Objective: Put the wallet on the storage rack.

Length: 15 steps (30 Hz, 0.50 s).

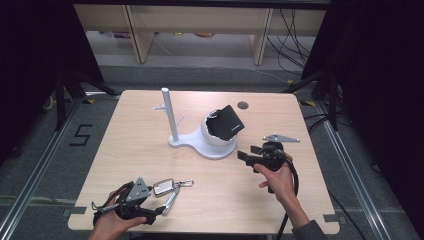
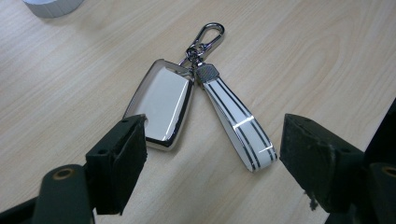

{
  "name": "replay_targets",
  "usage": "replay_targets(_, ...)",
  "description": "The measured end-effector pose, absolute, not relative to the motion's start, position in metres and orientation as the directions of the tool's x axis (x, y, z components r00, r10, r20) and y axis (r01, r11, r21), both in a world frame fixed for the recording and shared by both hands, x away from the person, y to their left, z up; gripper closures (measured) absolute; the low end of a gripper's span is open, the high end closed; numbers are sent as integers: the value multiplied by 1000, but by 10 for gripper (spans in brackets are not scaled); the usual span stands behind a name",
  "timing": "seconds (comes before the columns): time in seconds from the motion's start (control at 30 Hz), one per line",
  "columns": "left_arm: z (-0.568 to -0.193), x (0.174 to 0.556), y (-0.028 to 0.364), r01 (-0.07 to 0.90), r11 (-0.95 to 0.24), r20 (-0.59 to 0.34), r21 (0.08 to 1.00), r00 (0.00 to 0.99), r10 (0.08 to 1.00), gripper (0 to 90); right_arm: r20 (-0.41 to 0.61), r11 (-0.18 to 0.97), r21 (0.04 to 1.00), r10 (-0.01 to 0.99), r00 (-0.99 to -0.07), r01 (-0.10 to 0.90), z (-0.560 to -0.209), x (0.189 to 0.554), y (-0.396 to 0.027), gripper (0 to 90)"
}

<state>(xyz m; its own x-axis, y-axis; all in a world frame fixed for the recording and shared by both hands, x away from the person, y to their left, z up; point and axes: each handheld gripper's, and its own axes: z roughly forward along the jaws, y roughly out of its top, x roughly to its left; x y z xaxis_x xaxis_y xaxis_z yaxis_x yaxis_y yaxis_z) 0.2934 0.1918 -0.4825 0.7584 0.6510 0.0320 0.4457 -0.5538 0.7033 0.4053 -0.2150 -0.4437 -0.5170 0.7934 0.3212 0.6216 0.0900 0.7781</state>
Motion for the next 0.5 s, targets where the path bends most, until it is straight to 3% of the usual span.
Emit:
replay_targets(0.27, -482, 295, 193, 445, -557, 35, 701, 759, 650, 217, 258, 170, 784, 786, -562, 597, -461, 377, -204, 348)
replay_targets(0.5, -482, 296, 193, 443, -553, 38, 706, 756, 654, 217, 293, 204, 727, 771, -565, 655, -474, 357, -202, 318)
